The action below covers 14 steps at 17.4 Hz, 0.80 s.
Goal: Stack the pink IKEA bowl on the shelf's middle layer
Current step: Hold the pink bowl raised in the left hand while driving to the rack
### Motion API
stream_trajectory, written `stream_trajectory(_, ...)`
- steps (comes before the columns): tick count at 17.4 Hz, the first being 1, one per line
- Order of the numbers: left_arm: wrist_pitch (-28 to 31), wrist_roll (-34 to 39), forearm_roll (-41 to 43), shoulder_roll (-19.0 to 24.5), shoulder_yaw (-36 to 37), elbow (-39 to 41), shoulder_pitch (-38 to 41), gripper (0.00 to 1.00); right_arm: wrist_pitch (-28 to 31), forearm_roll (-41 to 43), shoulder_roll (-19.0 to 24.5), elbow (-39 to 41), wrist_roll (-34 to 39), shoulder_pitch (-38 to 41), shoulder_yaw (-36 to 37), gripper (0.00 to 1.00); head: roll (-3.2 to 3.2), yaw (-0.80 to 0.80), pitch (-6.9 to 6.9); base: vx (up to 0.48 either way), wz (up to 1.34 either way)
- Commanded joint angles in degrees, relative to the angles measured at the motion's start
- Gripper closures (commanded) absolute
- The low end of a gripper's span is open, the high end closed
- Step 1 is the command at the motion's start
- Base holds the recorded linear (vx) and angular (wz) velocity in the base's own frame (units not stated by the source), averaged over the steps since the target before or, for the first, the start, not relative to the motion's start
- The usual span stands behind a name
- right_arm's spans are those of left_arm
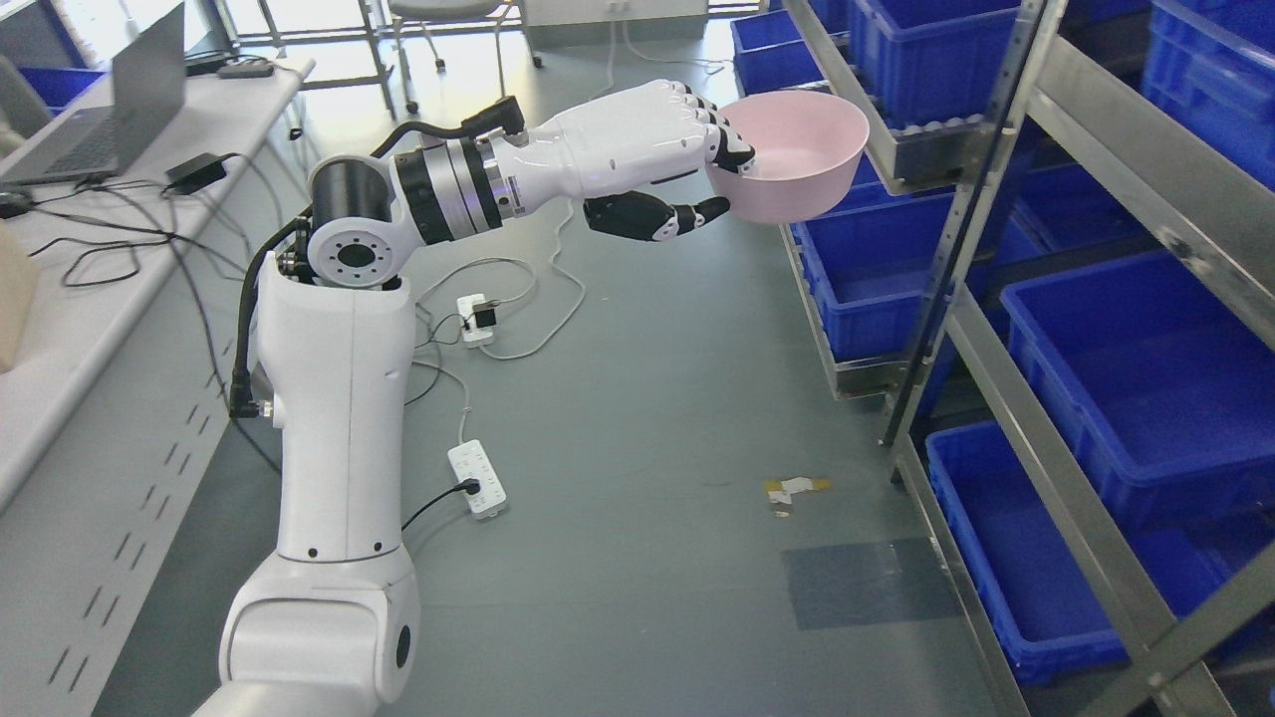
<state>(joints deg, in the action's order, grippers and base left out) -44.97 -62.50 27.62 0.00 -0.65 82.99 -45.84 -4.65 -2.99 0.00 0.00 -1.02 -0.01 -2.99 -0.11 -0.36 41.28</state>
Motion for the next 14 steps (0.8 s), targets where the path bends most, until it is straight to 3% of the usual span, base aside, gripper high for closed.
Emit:
stream_trajectory(1, -0.03, 0.36, -0.11, 1.00, 3.28, -0.02, 0.31, 0.97, -0.01, 0.00, -1.00, 1.00, -0.03, 0.19, 0.00, 0.00, 0.00, 0.00, 0.00, 0.046, -0.72)
stream_trajectory(8, -0.03, 0.80, -1.78, 1.00, 5.39, 0.07, 0.23, 0.97, -0.01, 0.00, -1.00, 1.00, -0.03, 0.19, 0.00, 0.00, 0.00, 0.00, 0.00, 0.052, -1.09)
stream_trajectory(14, -0.03, 0.72, -1.69, 1.00, 2.50, -0.55, -1.61, 0.97, -0.01, 0.00, -1.00, 1.00, -0.03, 0.19, 0.00, 0.00, 0.00, 0.00, 0.00, 0.007, -1.06)
